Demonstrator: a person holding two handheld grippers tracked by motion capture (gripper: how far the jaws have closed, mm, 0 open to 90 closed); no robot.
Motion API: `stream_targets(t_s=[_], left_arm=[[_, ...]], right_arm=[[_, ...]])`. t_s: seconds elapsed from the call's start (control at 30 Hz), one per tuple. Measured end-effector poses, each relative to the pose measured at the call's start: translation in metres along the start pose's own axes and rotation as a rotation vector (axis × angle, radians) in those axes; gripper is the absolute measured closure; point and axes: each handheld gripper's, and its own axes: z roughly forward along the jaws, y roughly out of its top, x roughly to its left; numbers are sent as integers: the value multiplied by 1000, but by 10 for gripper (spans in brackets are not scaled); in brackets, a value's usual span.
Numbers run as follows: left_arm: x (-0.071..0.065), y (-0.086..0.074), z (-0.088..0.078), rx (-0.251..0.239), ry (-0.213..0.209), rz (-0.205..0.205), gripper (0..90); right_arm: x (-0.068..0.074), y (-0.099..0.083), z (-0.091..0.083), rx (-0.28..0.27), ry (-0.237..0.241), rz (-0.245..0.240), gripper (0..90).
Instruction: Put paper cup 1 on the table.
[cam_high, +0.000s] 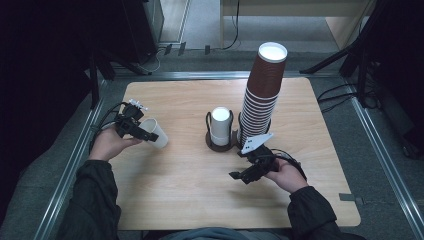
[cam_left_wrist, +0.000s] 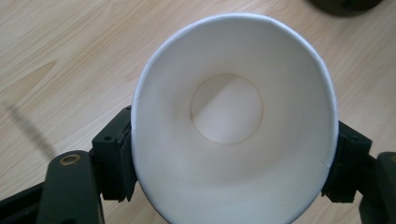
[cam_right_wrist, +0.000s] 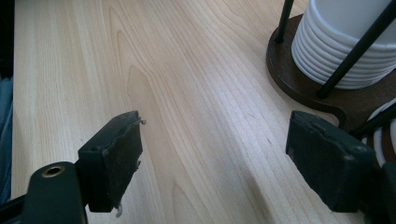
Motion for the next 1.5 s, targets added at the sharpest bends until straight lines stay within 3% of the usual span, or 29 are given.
stream_targets(t_s=[0.5,0.73,0.97,1.27,1.4,1.5], left_arm=[[-4,4,18,80,68,31,217],[-6,6,20,75,74,32,184],[-4,6,22,52,24,8,127],[-6,5,15,21,2,11,107],[-6,4,10,-7,-26,2,106],[-4,3,-1,-59,-51,-14,106]], right_arm=[[1,0,3,15,5,-3,188],[1,0,2,15,4,-3,188],[1,1,2,15,1,-5,188],[1,1,2,18,2,-6,188],[1,1,2,17,0,-10,188],[1,1,2,13,-6,-16,187]])
